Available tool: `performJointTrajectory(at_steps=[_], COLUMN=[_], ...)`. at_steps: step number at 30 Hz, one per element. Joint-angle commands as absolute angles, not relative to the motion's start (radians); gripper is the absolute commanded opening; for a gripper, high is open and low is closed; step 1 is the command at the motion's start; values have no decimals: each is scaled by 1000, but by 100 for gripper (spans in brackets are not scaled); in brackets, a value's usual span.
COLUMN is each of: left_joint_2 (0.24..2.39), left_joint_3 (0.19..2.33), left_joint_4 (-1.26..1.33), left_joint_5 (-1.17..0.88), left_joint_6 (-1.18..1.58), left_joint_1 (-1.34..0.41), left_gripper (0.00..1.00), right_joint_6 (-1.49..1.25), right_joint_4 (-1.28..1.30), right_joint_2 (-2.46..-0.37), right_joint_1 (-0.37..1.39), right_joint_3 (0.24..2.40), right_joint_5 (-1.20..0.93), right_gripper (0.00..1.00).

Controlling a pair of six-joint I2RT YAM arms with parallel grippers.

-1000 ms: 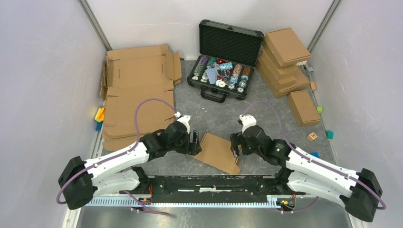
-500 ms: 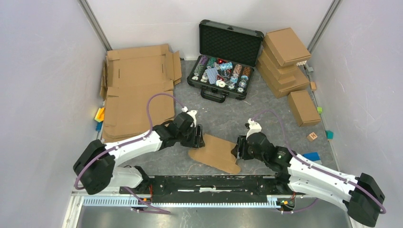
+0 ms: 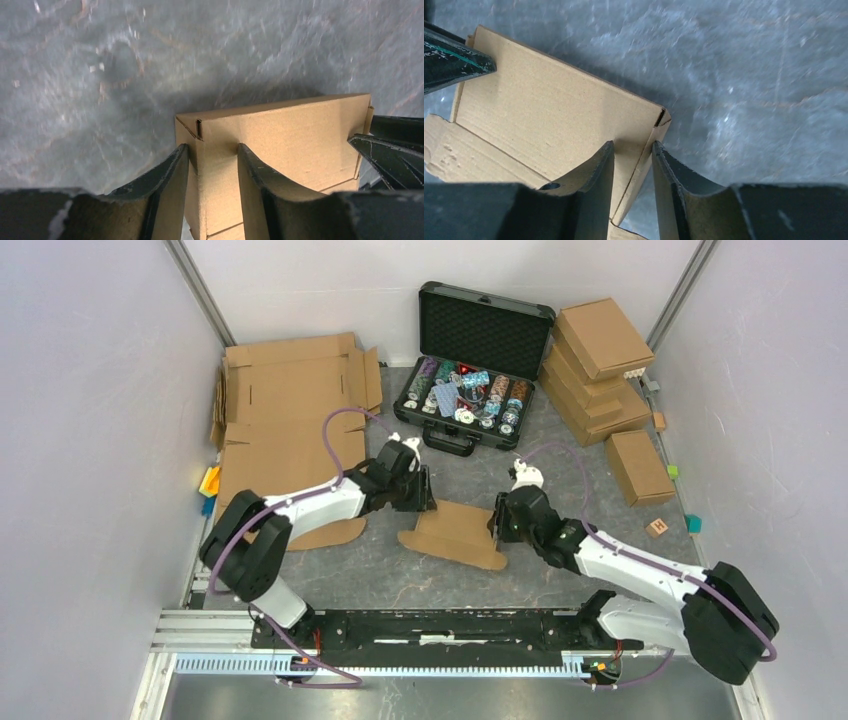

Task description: Fold the paper box

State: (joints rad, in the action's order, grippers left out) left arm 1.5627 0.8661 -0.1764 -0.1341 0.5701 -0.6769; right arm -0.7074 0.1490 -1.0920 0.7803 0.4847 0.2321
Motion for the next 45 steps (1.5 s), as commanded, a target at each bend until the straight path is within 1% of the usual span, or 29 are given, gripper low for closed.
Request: performJointTrajectory(at_steps=[1, 3, 4, 6, 7, 9, 10, 11, 12, 16, 18, 21, 22, 24, 25, 26, 27, 30, 33, 36, 40, 41, 42, 43, 45], left_joint_2=[1645, 1665, 1664, 1634, 1604, 1541, 1512, 1487, 1460, 1360, 1314, 1261, 1240, 1195, 1173, 1146, 1118, 1008, 927, 913, 936, 939, 940, 941, 957], left_joint_3=[999, 1044, 1057, 1053, 1041, 1011, 1001, 990, 978, 895, 835, 750, 718, 657, 626, 603, 573, 492, 449, 424, 446, 443, 439, 436, 464], left_joint_4=[-136, -150, -158, -176, -190, -212, -234, -250, -263, -274, -231, -165, -140, -76, -56, -38, -25, -4, 27, 74, 27, 46, 64, 84, 62], left_joint_5=[-141, -143, -140, -132, -110, -70, -44, -22, -10, -19, -58, -108, -131, -183, -190, -181, -151, -64, 36, 34, 207, 188, 134, 119, 167], left_joint_6=[515, 506, 500, 476, 468, 447, 445, 442, 440, 450, 451, 458, 476, 508, 511, 502, 482, 426, 403, 302, 144, 111, 66, 20, 3], left_joint_1=[-664, -649, -642, -634, -634, -633, -634, -634, -633, -634, -634, -635, -635, -637, -639, -642, -647, -658, -675, -727, -867, -876, -888, -906, -934], left_gripper=[48, 52, 55, 67, 71, 75, 78, 83, 86, 86, 82, 67, 67, 73, 81, 95, 100, 100, 97, 88, 92, 93, 98, 100, 100], right_joint_6=[-590, -546, -509, -453, -420, -375, -352, -333, -320, -272, -243, -200, -191, -186, -177, -167, -157, -122, -93, -80, -65, -61, -52, -42, -34], right_joint_4=[8, 7, 8, 22, 26, 47, 64, 83, 103, 138, 149, 134, 114, 100, 95, 99, 103, 106, 86, 62, 38, 31, 25, 23, 30], right_joint_2=[-1151, -1185, -1197, -1191, -1176, -1139, -1129, -1122, -1123, -1157, -1178, -1198, -1209, -1250, -1279, -1306, -1335, -1397, -1430, -1451, -1469, -1472, -1475, -1476, -1476], right_joint_1=[701, 657, 636, 621, 621, 619, 619, 618, 618, 617, 618, 618, 618, 620, 626, 632, 637, 643, 642, 641, 641, 641, 641, 641, 641], right_joint_3=[559, 597, 615, 642, 641, 632, 633, 637, 644, 686, 710, 733, 738, 769, 788, 813, 839, 885, 893, 891, 888, 884, 880, 880, 883], right_joint_5=[230, 199, 154, 131, 133, 166, 178, 188, 190, 119, 85, 14, -36, -118, -148, -152, -144, -145, -147, -155, -177, -186, -196, -201, -197], right_gripper=[40, 42, 45, 60, 72, 89, 93, 98, 98, 98, 97, 95, 95, 94, 92, 91, 90, 89, 89, 88, 88, 89, 89, 89, 89])
